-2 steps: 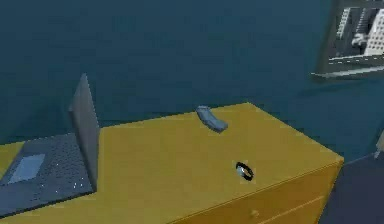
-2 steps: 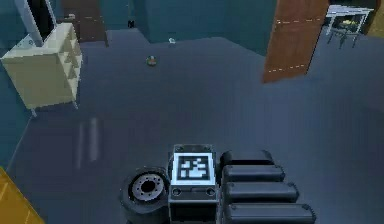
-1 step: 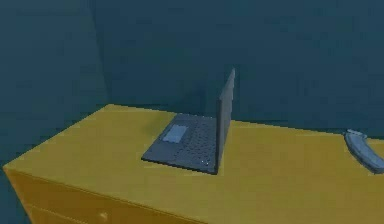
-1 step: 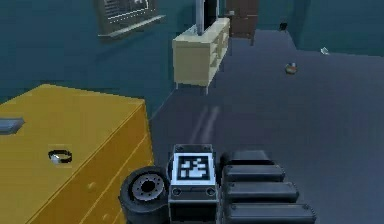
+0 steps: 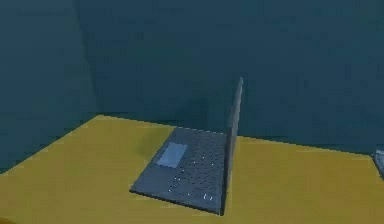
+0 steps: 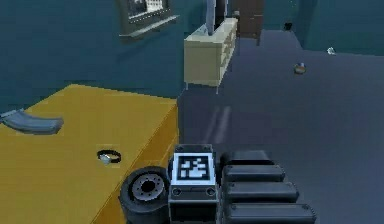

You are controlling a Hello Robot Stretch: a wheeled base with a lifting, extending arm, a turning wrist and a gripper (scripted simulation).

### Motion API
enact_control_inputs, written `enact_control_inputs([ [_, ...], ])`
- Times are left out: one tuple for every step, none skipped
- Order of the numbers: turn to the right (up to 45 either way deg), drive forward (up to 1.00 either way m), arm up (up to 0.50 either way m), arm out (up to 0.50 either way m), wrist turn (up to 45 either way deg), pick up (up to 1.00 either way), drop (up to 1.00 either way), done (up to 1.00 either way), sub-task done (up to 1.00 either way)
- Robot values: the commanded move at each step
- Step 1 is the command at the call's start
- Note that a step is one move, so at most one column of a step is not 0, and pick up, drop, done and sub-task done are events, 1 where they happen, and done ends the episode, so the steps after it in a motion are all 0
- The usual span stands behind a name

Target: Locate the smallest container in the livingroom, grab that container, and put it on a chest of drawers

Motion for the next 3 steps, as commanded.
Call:
enact_control_inputs([
  [45.0,0.00,0.00,0.00,0.0,0.00,0.00,0.00,0.00],
  [9.0,0.00,0.00,0.00,0.0,0.00,0.00,0.00,0.00],
  [-45.0,0.00,0.00,0.00,0.0,0.00,0.00,0.00,0.00],
])
